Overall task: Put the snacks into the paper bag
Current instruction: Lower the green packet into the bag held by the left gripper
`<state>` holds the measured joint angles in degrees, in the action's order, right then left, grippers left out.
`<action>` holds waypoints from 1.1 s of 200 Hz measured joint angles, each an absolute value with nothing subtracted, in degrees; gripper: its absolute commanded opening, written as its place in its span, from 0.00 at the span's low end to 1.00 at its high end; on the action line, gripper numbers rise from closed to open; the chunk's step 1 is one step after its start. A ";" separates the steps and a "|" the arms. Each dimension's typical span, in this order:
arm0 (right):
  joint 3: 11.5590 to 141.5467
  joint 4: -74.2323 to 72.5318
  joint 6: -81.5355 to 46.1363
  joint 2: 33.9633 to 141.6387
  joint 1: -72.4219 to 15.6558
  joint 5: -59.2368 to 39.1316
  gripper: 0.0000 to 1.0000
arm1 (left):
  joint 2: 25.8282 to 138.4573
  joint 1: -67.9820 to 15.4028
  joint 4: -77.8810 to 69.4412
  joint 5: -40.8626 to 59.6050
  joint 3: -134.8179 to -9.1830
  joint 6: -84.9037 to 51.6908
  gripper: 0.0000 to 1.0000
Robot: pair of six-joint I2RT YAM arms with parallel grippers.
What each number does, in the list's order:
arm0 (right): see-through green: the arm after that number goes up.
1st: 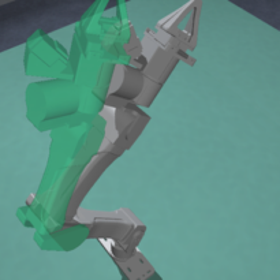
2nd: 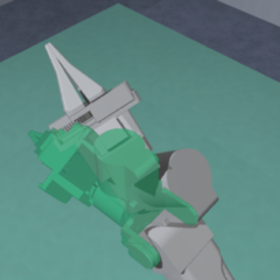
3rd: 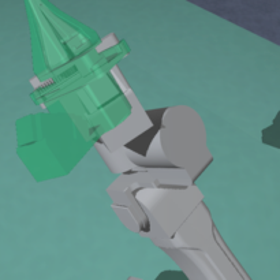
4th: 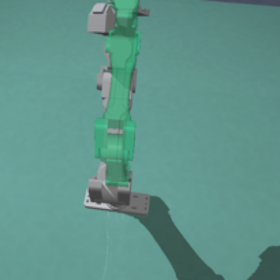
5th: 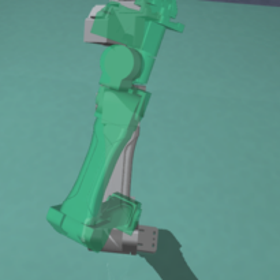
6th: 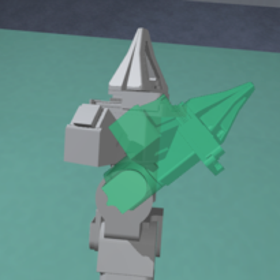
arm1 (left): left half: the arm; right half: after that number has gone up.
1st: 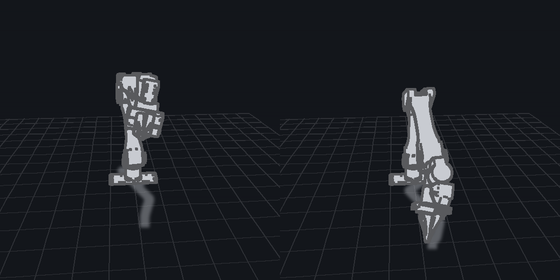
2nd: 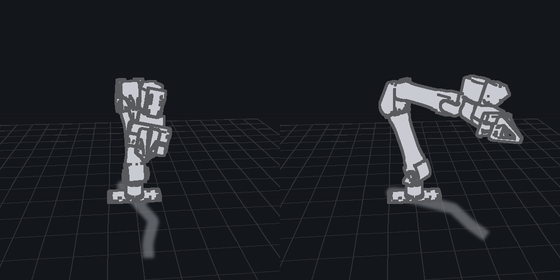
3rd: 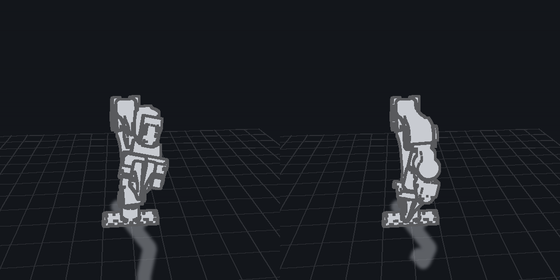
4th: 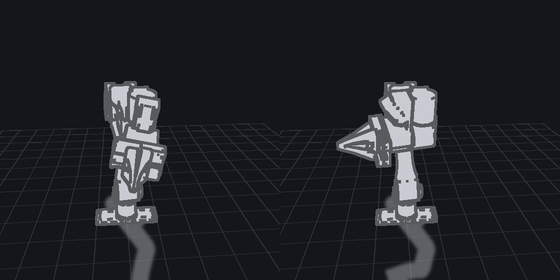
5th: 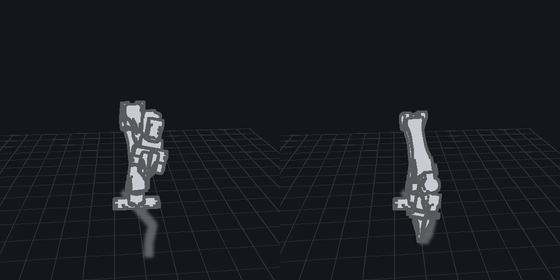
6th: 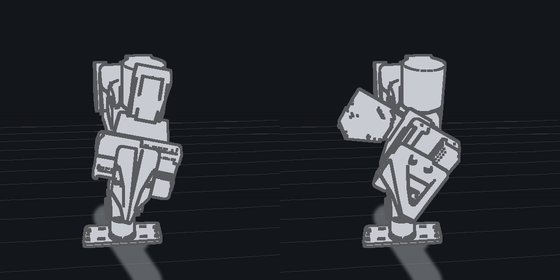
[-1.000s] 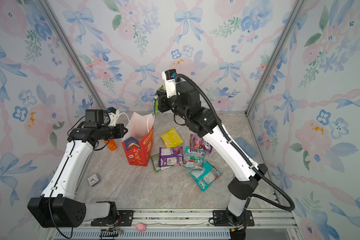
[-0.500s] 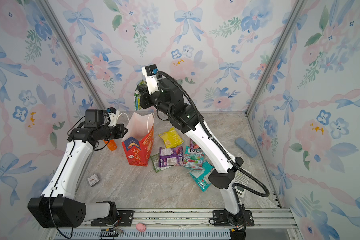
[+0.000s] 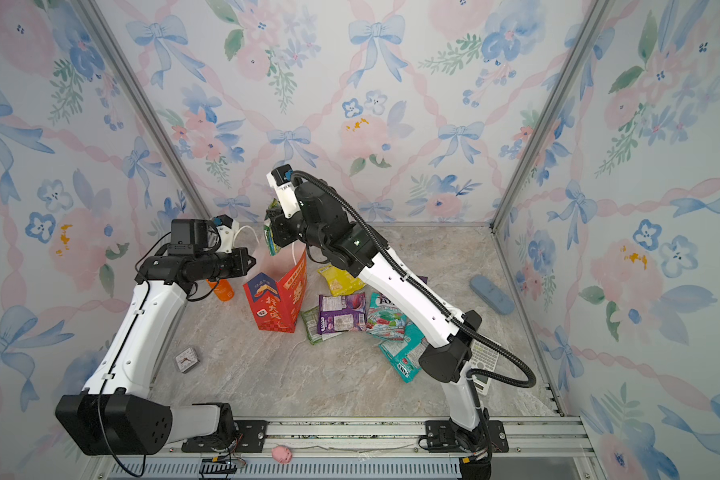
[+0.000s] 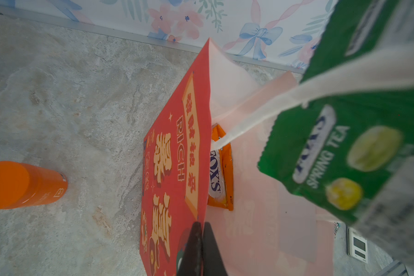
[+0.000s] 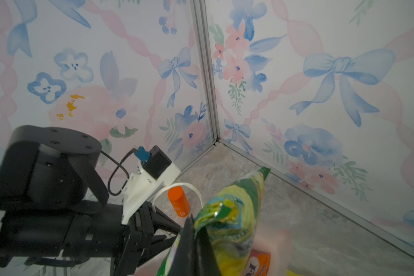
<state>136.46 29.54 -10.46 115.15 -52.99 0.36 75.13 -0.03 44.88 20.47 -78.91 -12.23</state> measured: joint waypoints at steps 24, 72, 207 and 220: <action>131.92 29.58 -10.94 113.43 -52.99 0.27 0.00 | 74.94 -0.03 44.88 20.47 -78.89 -12.23 0.00; 128.84 29.39 -12.25 111.72 -53.06 -0.64 0.00 | 74.78 -0.03 44.88 20.47 -78.89 -12.23 0.00; 138.02 30.46 -14.66 121.32 -53.36 -4.34 0.00 | 74.76 -0.03 44.88 20.45 -78.85 -12.23 0.00; 139.76 31.03 -14.81 122.96 -53.36 -4.54 0.00 | 74.72 -0.03 44.88 20.43 -78.83 -12.23 0.00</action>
